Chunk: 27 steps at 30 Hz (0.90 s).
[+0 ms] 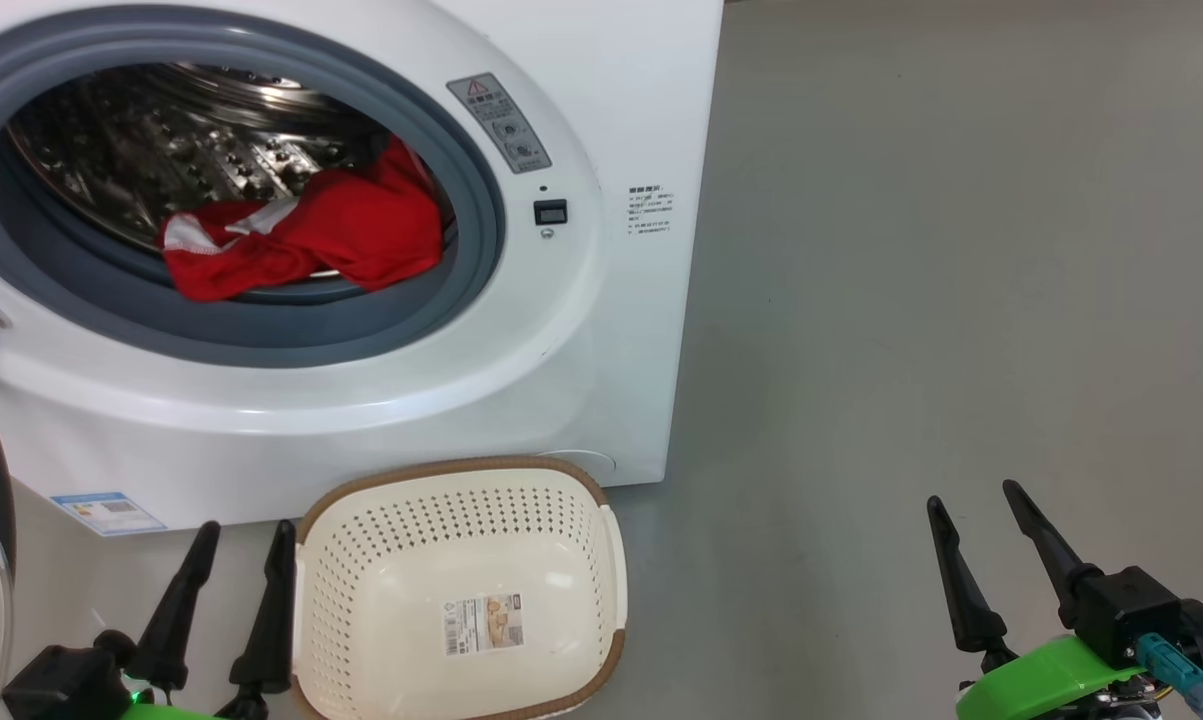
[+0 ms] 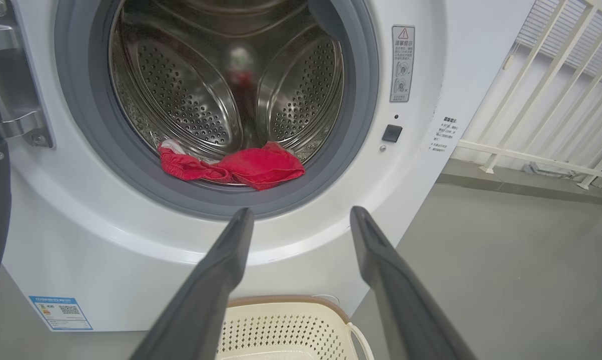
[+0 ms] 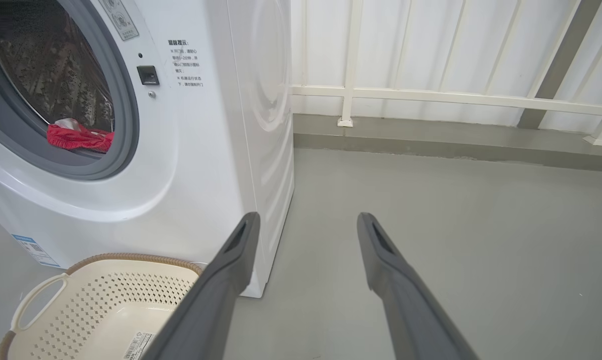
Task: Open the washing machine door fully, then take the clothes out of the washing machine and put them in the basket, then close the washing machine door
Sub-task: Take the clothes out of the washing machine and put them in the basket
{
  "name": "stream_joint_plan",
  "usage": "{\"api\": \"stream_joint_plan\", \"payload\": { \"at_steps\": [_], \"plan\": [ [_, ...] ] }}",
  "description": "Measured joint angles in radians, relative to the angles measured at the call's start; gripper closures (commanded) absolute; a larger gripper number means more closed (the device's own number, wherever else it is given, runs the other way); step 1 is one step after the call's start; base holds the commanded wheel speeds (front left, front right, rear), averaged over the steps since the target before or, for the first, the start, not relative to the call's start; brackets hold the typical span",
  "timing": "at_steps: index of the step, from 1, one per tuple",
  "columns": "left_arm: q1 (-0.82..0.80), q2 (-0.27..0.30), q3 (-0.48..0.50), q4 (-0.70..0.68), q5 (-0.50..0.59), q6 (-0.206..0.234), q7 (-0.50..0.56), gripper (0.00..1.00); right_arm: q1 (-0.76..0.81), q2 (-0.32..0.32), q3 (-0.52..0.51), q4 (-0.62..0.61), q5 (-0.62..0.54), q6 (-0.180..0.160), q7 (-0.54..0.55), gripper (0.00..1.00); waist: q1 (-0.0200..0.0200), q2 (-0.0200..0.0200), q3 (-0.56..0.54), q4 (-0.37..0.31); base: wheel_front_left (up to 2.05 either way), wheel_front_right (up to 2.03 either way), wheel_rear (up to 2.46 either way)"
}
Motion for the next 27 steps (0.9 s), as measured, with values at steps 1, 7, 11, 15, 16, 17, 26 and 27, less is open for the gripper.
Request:
{"api": "stream_joint_plan", "payload": {
  "at_steps": [1,7,11,15,16,17,26,27],
  "plan": [
    [0.000,0.000,0.000,0.000,0.000,0.000,0.000,0.00,0.000,0.000,0.000,0.000,0.000,0.000,0.000,0.00,0.0000,0.0000,0.000,0.000,0.00,0.00,0.00],
    [0.000,-0.001,0.000,0.000,0.000,0.000,0.000,0.00,0.000,0.000,0.001,0.000,0.000,0.000,0.000,0.00,0.0000,0.0000,0.006,0.000,0.00,0.00,0.00],
    [-0.004,-0.002,-0.001,0.007,0.000,0.000,0.000,0.00,-0.002,0.001,0.004,-0.001,0.000,0.000,0.000,0.00,0.0000,0.0000,0.015,-0.002,0.00,0.00,0.00],
    [-0.046,-0.001,-0.003,0.044,0.000,0.000,0.000,0.00,-0.014,0.006,0.007,-0.005,0.000,0.000,0.000,0.00,0.0000,0.0000,0.037,-0.005,0.00,0.00,0.00],
    [-0.067,0.001,-0.005,0.056,0.000,0.000,0.000,0.00,-0.019,0.007,0.007,-0.005,0.000,0.000,0.000,0.00,0.0000,0.0000,0.044,-0.005,0.00,0.00,0.00],
    [-0.115,0.011,-0.019,0.081,0.000,0.000,0.000,0.00,-0.033,0.009,0.008,-0.006,0.000,0.000,0.000,0.00,0.0000,0.0000,0.060,-0.007,0.00,0.00,0.00],
    [-0.434,0.067,-0.126,0.304,-0.002,0.000,0.000,0.00,-0.092,0.014,0.013,-0.016,0.000,0.000,0.000,0.00,0.0000,0.0001,0.159,-0.018,0.00,0.00,0.00],
    [-0.475,0.073,-0.143,0.337,-0.004,0.000,0.001,0.00,-0.100,0.014,0.016,-0.017,0.000,0.000,0.000,0.00,0.0000,0.0001,0.171,-0.021,0.00,0.00,0.00]
  ]
}}
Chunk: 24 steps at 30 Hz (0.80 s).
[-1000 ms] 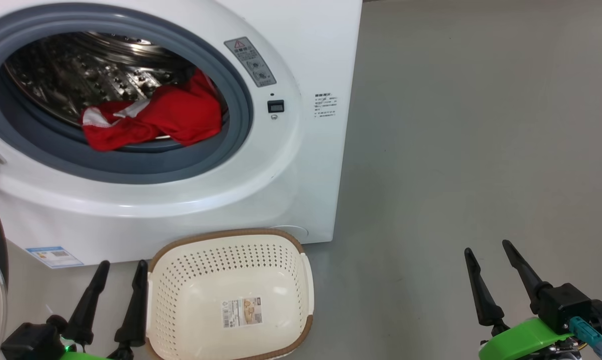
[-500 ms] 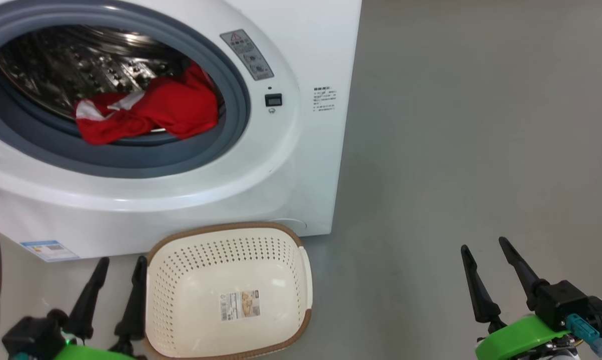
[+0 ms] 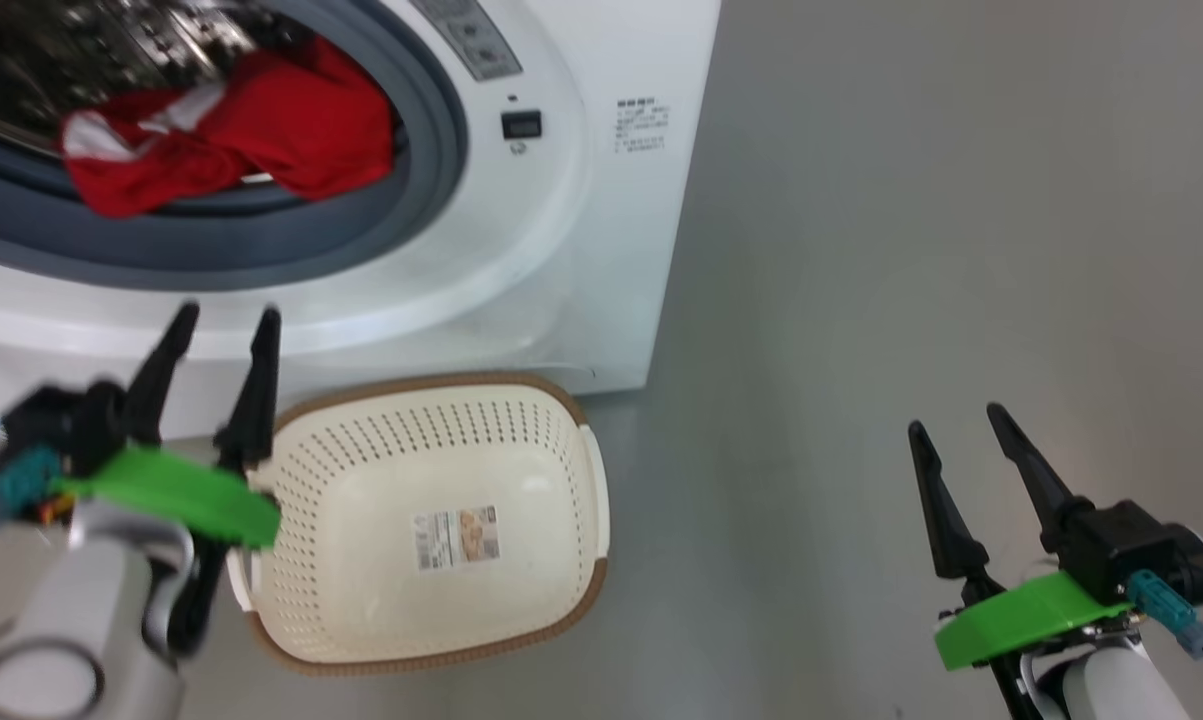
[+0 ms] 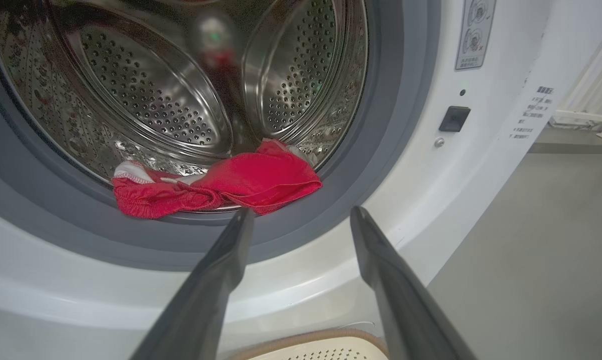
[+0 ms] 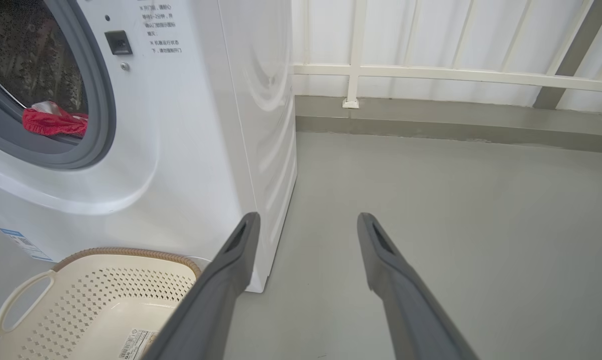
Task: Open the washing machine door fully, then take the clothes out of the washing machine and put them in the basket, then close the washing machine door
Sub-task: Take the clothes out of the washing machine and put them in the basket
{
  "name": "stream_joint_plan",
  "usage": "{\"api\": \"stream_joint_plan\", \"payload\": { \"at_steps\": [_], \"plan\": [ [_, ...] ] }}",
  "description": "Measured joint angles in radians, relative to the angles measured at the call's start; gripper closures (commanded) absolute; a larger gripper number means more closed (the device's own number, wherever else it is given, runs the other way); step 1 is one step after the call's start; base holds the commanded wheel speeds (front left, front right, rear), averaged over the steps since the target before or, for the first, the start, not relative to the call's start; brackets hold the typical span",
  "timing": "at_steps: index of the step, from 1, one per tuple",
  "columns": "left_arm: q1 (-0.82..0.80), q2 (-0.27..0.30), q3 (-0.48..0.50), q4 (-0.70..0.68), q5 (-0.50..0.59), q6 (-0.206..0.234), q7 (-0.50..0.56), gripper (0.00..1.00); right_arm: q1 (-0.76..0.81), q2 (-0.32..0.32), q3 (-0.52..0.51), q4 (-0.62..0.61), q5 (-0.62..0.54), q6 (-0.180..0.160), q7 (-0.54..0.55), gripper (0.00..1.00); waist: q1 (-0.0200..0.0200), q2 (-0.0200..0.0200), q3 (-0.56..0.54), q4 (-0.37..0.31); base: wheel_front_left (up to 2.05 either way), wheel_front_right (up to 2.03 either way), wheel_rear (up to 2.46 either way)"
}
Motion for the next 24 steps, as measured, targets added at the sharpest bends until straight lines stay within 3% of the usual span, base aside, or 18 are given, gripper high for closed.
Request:
{"api": "stream_joint_plan", "payload": {
  "at_steps": [12,24],
  "plan": [
    [-0.400,0.058,-0.196,0.291,-0.086,0.000,0.041,0.00,-0.086,0.000,0.053,-0.014,0.036,0.000,0.000,0.00,0.0000,0.0000,0.146,-0.038,0.00,0.00,0.00],
    [-0.620,0.126,-0.329,0.463,-0.185,0.000,0.083,0.00,-0.129,0.000,0.090,-0.028,0.047,0.000,0.000,0.00,0.0001,0.0000,0.257,-0.090,0.00,0.00,0.00]
  ]
}}
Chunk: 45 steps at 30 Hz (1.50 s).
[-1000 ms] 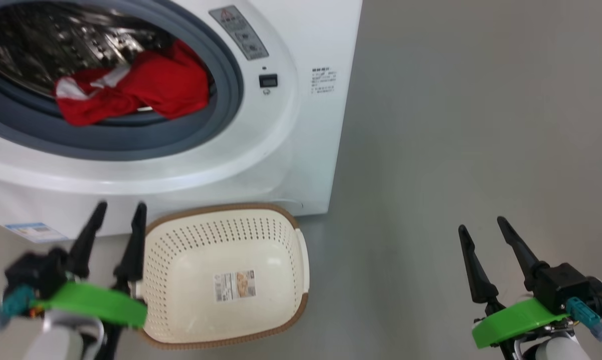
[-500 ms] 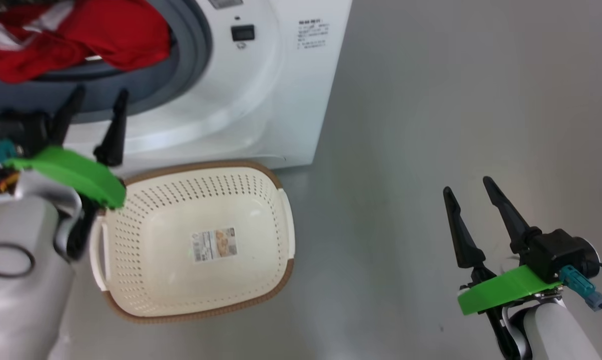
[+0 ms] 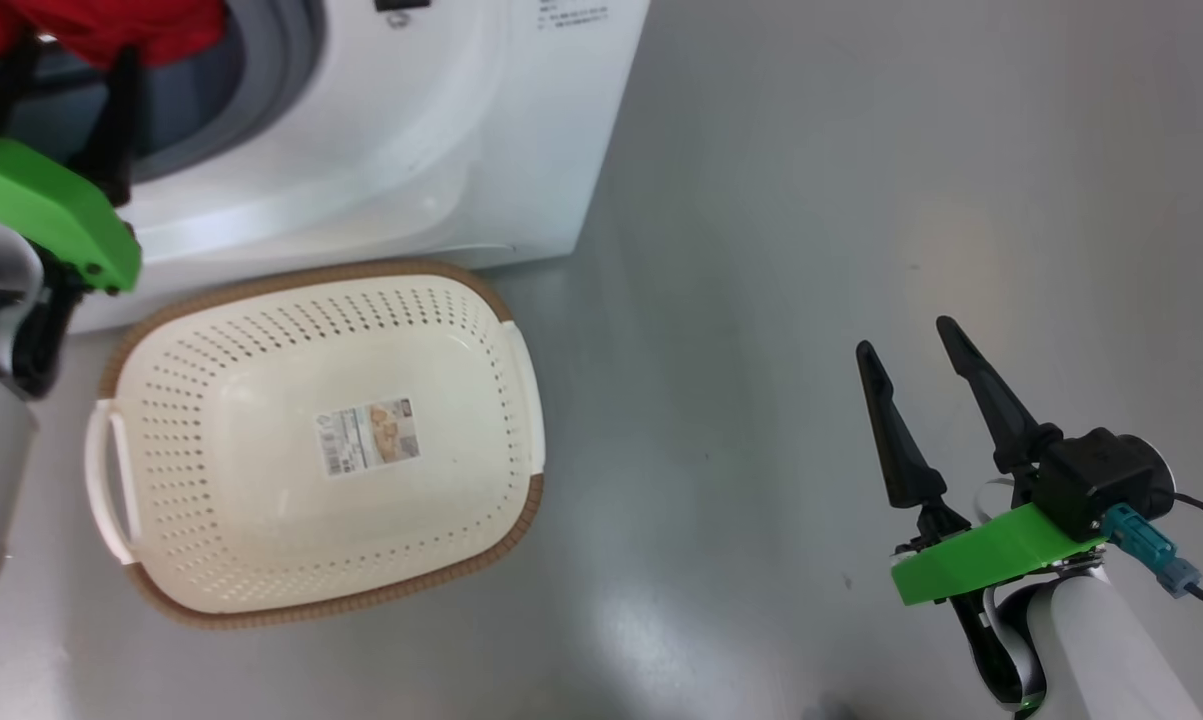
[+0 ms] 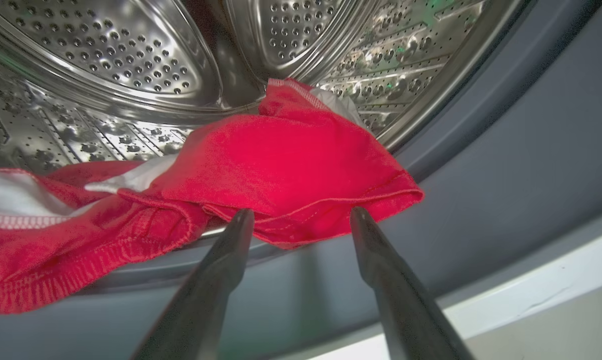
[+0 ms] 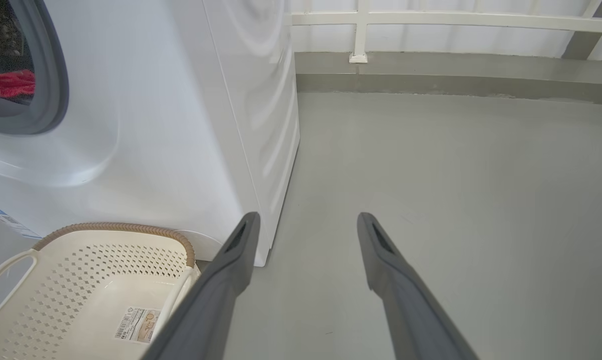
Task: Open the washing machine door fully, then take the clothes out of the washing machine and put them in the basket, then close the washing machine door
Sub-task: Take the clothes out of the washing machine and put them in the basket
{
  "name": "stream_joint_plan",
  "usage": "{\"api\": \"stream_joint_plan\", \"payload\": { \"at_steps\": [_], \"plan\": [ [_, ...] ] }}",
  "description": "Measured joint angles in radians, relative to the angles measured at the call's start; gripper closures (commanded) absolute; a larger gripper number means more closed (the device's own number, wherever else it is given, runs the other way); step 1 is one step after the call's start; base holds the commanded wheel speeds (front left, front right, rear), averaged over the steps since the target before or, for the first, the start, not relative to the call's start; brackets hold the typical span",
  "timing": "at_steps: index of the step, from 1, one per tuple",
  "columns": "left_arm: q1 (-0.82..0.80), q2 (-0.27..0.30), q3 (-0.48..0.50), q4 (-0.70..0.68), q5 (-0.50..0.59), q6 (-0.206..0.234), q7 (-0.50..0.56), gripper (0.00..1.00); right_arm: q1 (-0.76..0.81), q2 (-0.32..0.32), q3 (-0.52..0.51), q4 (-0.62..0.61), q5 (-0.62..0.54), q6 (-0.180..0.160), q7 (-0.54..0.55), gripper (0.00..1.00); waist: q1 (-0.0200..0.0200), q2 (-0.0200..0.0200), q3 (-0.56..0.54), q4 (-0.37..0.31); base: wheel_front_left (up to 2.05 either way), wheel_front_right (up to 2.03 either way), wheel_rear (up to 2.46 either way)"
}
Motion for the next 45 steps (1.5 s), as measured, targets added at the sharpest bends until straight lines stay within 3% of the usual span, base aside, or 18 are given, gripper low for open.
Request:
{"api": "stream_joint_plan", "payload": {
  "at_steps": [12,22,23,24,25,29,38,45],
  "plan": [
    [-0.119,0.069,-0.104,0.086,-0.086,0.000,0.014,0.00,-0.021,0.000,0.033,-0.007,0.029,0.000,0.000,0.00,0.0000,0.0000,0.077,-0.049,0.00,0.00,0.00],
    [-0.183,0.089,-0.171,0.138,-0.126,0.000,0.026,0.00,-0.021,0.000,0.038,-0.015,0.035,0.000,0.000,0.00,0.0000,0.0000,0.107,-0.076,0.00,0.00,0.00],
    [-0.185,0.090,-0.177,0.143,-0.132,0.000,0.026,0.14,-0.021,0.000,0.039,-0.015,0.035,0.000,0.000,0.00,-0.0001,0.0000,0.108,-0.078,0.00,0.00,0.00],
    [-0.185,0.090,-0.185,0.146,-0.136,0.000,0.026,0.38,-0.021,0.000,0.039,-0.015,0.035,0.000,0.000,0.00,0.0000,0.0000,0.107,-0.080,0.00,0.00,0.00],
    [-0.185,0.090,-0.192,0.148,-0.140,0.000,0.026,0.54,-0.021,0.000,0.039,-0.016,0.035,0.000,0.000,0.00,0.0000,0.0000,0.105,-0.081,0.00,0.00,0.00],
    [-0.190,0.090,-0.219,0.159,-0.152,0.000,0.037,0.98,-0.021,0.000,0.041,-0.020,0.035,0.000,0.000,0.00,0.0000,0.0000,0.101,-0.085,0.00,0.00,0.00],
    [-0.194,0.083,-0.255,0.172,-0.197,0.000,-0.005,1.00,-0.021,0.000,0.037,-0.018,0.035,0.000,0.000,0.00,0.0000,0.0000,0.085,-0.078,0.00,0.00,0.00],
    [-0.174,0.056,-0.225,0.184,-0.248,0.000,-0.068,1.00,-0.021,0.000,0.031,-0.010,0.033,0.000,0.000,0.00,0.0000,0.0000,0.049,-0.060,0.00,0.00,0.00]
  ]
}}
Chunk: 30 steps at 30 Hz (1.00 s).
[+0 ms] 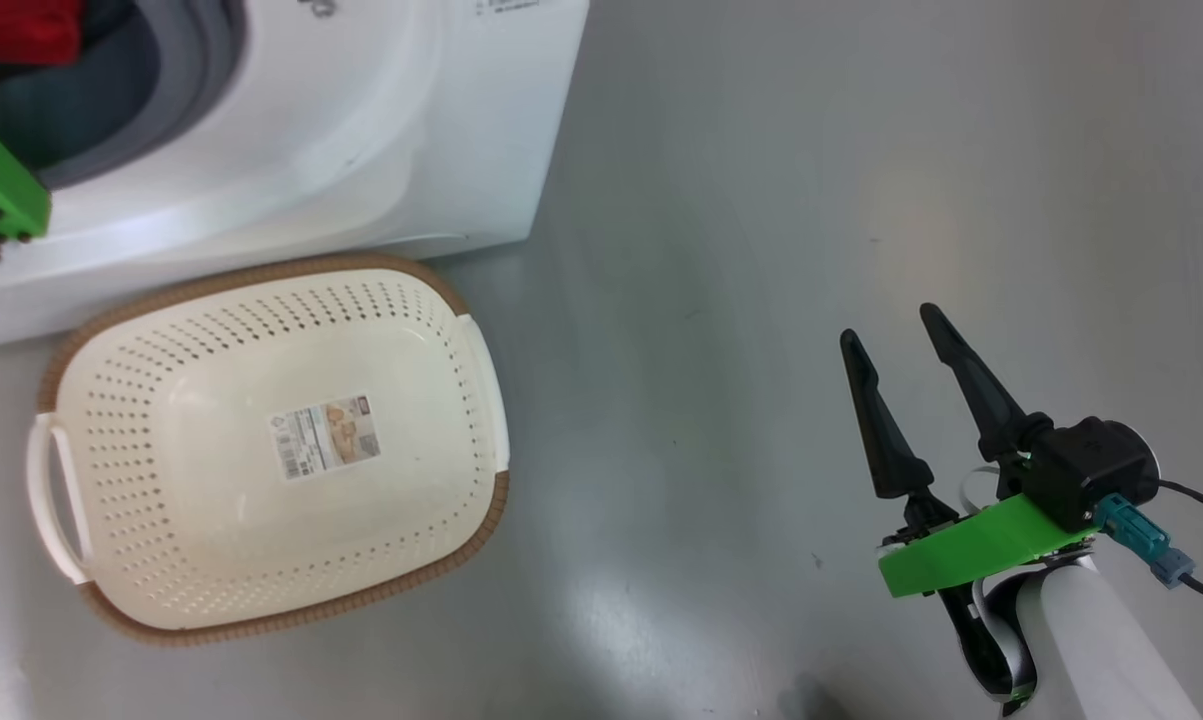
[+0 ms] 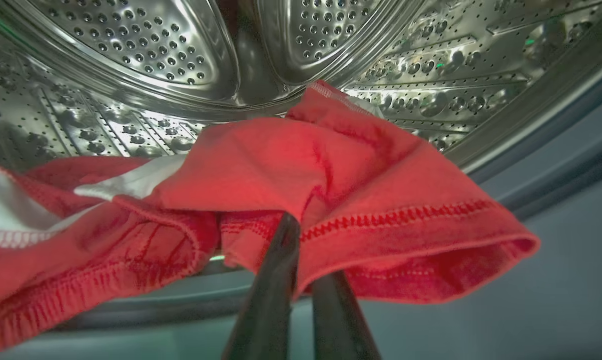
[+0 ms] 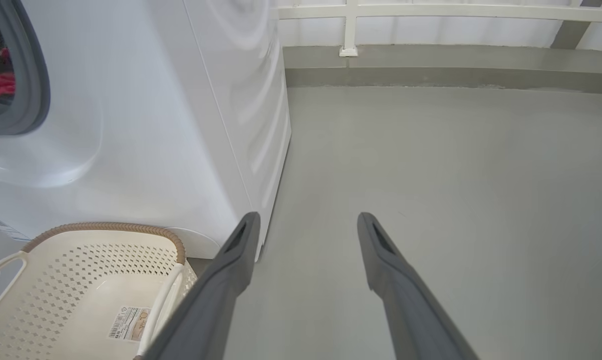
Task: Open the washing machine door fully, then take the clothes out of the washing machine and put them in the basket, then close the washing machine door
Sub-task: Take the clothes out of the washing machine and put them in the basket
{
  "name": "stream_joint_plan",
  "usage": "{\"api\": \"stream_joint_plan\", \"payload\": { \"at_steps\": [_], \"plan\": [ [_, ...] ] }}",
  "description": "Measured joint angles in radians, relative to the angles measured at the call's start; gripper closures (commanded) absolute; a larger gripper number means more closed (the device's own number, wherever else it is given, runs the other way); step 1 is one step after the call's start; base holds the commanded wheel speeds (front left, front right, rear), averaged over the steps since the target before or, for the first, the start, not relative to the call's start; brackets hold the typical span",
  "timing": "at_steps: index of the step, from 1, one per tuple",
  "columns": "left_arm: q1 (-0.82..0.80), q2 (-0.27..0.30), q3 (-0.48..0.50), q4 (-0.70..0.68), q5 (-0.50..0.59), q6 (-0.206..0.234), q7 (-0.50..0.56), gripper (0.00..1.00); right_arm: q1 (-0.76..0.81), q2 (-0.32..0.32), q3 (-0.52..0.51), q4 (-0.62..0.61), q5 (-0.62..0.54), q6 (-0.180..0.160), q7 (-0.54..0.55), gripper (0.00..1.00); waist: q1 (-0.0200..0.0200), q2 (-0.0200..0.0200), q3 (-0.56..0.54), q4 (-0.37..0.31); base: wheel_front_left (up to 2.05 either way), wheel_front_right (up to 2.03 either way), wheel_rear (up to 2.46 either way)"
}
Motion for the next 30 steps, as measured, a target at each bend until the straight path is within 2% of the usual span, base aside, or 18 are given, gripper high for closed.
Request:
{"api": "stream_joint_plan", "payload": {
  "at_steps": [4,6,12,13,21,30],
  "plan": [
    [0.050,-0.017,0.045,-0.021,-0.033,0.000,-0.008,1.00,0.001,0.000,-0.005,0.009,-0.004,0.000,0.000,0.00,0.0000,0.0001,-0.035,0.014,0.00,0.00,0.00],
    [0.073,-0.016,0.098,-0.058,-0.030,0.000,-0.008,1.00,0.001,0.000,-0.009,0.011,-0.011,0.000,0.000,0.00,0.0000,0.0000,-0.053,0.021,0.00,0.00,0.00],
    [0.214,-0.031,0.290,-0.195,0.067,0.001,-0.011,1.00,0.018,0.000,-0.025,0.023,-0.021,0.000,0.000,0.00,0.0000,0.0000,-0.115,0.044,0.00,0.00,0.00],
    [0.276,-0.050,0.355,-0.239,0.108,0.005,-0.011,1.00,0.034,0.000,-0.033,0.028,-0.026,0.000,0.000,0.00,0.0000,0.0000,-0.137,0.052,0.00,0.00,0.00],
    [0.473,-0.148,0.589,-0.426,0.292,0.009,-0.011,1.00,0.078,0.000,-0.066,0.035,-0.056,0.000,0.000,0.00,0.0000,0.0000,-0.218,0.087,0.00,0.00,0.00],
    [0.641,-0.251,0.756,-0.609,0.432,0.007,-0.011,1.00,0.099,0.000,-0.087,0.037,-0.063,0.000,0.000,0.00,0.0000,0.0000,-0.273,0.131,0.00,0.00,0.00]
  ]
}}
